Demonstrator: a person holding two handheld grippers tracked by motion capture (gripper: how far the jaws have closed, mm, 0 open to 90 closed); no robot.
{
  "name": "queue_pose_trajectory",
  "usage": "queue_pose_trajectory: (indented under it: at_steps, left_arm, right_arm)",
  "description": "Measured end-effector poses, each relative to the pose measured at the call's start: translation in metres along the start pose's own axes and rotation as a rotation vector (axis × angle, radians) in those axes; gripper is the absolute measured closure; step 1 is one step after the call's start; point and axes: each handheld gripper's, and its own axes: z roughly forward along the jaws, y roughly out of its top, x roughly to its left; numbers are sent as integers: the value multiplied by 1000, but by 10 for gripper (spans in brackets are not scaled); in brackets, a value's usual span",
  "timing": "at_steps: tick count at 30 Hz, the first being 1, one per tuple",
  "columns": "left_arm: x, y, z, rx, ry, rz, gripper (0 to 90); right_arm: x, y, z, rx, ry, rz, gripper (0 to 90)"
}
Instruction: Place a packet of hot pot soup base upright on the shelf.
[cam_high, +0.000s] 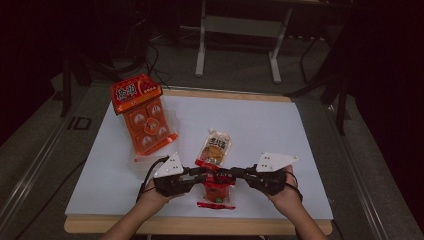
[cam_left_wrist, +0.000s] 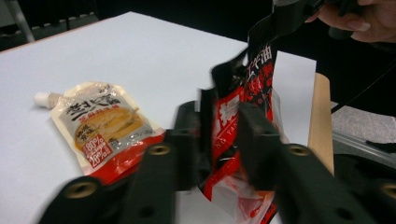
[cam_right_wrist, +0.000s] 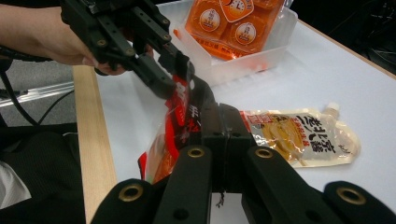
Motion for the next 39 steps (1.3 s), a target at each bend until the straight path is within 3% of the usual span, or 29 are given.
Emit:
queue_pose_trajectory:
  at_steps: [2, 7, 19, 25, 31, 33, 39]
  left_arm:
    - [4, 0, -1, -16, -28, -7, 816]
    - [2, 3, -2, -4, -38, 53, 864]
    - [-1, 9, -12, -43, -48, 57, 887]
    - [-4, 15, -19, -52, -27, 83, 888]
    - [-3, 23, -29, -87, 0, 91, 890]
    - [-3, 27, -33, -91, 10, 83, 889]
    - [-1, 38, -49, -119, 41, 126, 889]
  right_arm:
    - [0, -1, -1, -5, 3, 4, 900]
    - [0, 0, -2, -4, 5, 4, 900]
    - [0, 1, -6, -34, 10, 11, 898]
    - [2, 3, -8, -48, 11, 11, 851]
    - [0, 3, -10, -76, 8, 26, 680]
    - [0, 3, -11, -92, 0, 31, 582]
    - [-3, 2, -16, -168, -17, 55, 300]
